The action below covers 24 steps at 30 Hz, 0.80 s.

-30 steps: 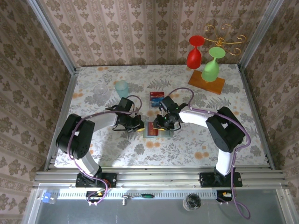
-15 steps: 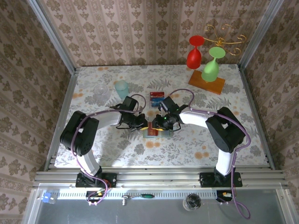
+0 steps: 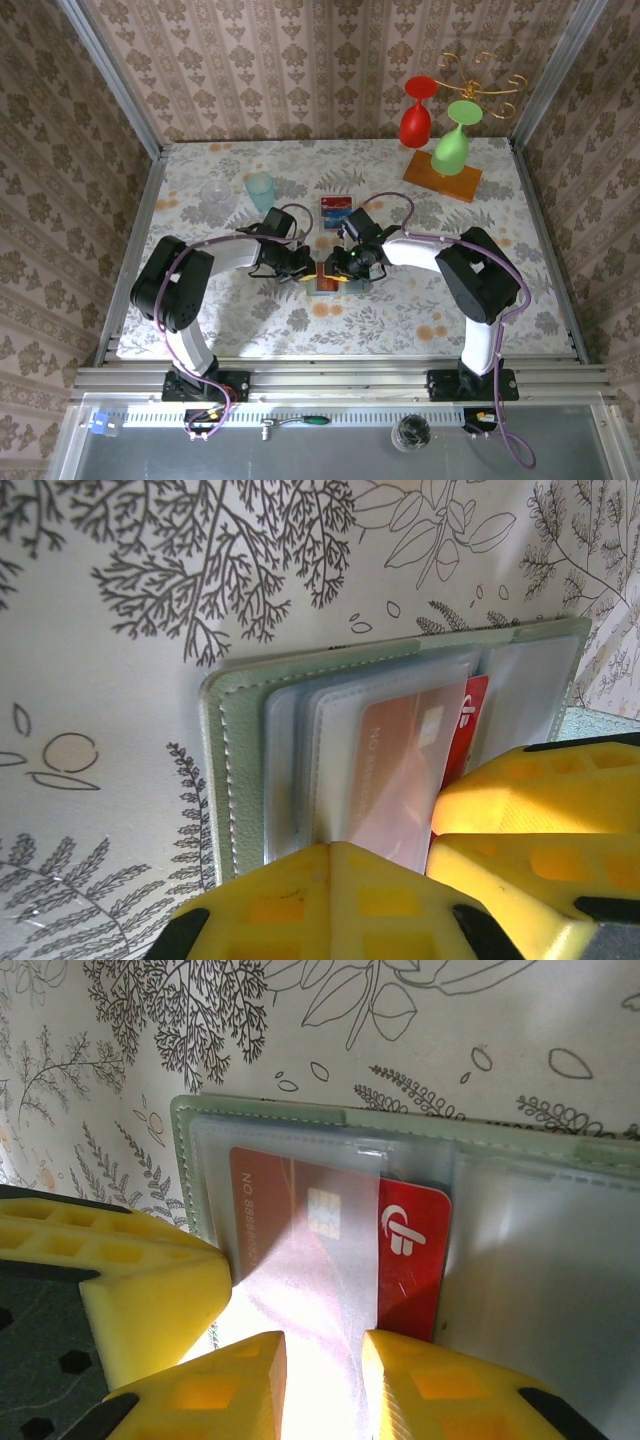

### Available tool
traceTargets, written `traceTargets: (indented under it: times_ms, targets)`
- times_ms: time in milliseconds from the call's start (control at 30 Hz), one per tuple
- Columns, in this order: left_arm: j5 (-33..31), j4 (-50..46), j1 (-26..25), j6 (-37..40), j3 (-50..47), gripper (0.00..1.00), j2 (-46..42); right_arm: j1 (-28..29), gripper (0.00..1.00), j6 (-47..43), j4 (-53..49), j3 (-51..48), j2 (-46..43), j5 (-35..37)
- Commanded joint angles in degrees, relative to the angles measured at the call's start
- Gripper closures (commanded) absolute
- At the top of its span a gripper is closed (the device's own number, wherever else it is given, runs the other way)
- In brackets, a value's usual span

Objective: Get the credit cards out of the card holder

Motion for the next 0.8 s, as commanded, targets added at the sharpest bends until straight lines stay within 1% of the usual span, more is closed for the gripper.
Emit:
traceTargets:
  times_ms: [0,167,500,633,767]
  targets:
    - [-1.0,-2.65,0.41,1.58,0.05,1.0,1.63,-0.94,0.72,-1.47,-3.81,0.29,0.78,2.67]
    - [-1.08,-2.55,0.68,1.57,-0.18,1.0,1.22,-1.32,0.72,-2.93,-5.3,1.23,0.24,3.39]
    - [0.36,-2.38,0.72,1.03,1.09,1.0,-0.69,-1.4,0.72,-2.52,-3.87,0.02,-2.73,2.16]
    - [0.03,-5.73,0.1,2.47,3.85,1.0,-1.99,-2.02,0.72,-1.68,-2.54,-1.47,-4.43,2.16]
    - [0.76,-6.06,-0.44,2.07,4.75,1.0,-2.01,-3.02,0.72,-1.2,-1.95,-2.19,-4.46,1.38]
